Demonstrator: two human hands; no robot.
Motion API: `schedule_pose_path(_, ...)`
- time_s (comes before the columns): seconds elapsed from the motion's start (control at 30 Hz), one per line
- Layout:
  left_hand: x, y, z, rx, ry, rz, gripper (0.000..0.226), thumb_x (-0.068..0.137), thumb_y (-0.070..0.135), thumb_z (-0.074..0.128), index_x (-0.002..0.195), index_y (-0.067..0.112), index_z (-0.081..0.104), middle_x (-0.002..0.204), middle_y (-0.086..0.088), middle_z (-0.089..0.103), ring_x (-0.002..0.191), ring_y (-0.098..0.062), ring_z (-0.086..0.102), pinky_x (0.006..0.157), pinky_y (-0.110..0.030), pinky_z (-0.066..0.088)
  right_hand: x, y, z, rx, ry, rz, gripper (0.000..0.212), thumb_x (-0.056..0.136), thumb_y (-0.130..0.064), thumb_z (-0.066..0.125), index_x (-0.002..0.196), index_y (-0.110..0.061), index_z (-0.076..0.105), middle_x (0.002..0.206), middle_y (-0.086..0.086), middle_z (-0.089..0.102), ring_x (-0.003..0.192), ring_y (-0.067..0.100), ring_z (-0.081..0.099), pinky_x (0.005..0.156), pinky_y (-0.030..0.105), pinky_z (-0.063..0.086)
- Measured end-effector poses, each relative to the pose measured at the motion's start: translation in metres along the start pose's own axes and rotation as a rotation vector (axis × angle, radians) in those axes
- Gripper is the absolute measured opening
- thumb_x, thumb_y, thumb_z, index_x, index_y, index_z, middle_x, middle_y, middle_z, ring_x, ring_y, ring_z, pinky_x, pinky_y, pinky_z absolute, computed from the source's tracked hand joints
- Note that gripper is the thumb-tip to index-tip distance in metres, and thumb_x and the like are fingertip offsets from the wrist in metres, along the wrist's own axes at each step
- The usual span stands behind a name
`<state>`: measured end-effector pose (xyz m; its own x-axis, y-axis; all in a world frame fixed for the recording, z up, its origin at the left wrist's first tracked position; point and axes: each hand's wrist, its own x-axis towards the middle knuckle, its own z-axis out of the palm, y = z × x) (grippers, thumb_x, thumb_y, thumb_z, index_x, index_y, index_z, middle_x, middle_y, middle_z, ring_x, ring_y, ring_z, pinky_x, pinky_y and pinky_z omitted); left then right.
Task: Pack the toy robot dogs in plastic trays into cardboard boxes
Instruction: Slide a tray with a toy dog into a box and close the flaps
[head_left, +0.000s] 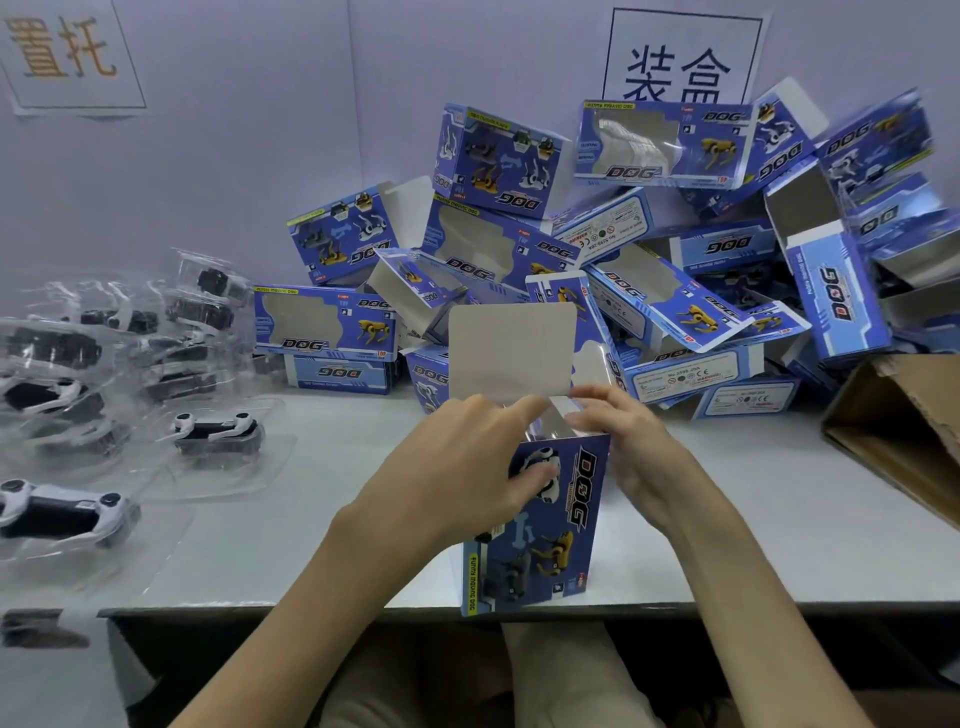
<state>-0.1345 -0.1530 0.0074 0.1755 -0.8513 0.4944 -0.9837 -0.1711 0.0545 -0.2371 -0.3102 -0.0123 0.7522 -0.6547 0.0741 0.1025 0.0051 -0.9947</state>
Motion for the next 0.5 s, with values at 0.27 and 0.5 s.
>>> schedule_pose_path(0.27,0.000,0.022,0.014,0.245,0.039,-0.021,0.060,0.092,0.071,0.036,0.137,0.032,0.046,0.117,0.002,0.048,0.082,-0.023,0.061,0.064,-0.029,0.038,0.013,0.003,-0.002,0.131,-0.087,0.047,0.041,0.085,0.001,0.054,0.122,-0.016,0.064,0.102,0.011,0.072,0.089,0.031,0.061,0.071,0.038,0.046)
schedule_pose_path(0.5,0.004,0.016,0.015,0.300,0.058,-0.001,0.048,0.095,0.050,0.053,0.138,0.032,0.042,0.138,0.011,0.056,0.106,-0.021,0.063,0.077,-0.030,0.038,0.016,0.010,-0.009,0.102,-0.094,0.057,0.038,0.095,-0.049,0.052,0.107,-0.020,0.073,0.110,0.008,0.074,0.094,0.026,0.068,0.092,0.045,0.046)
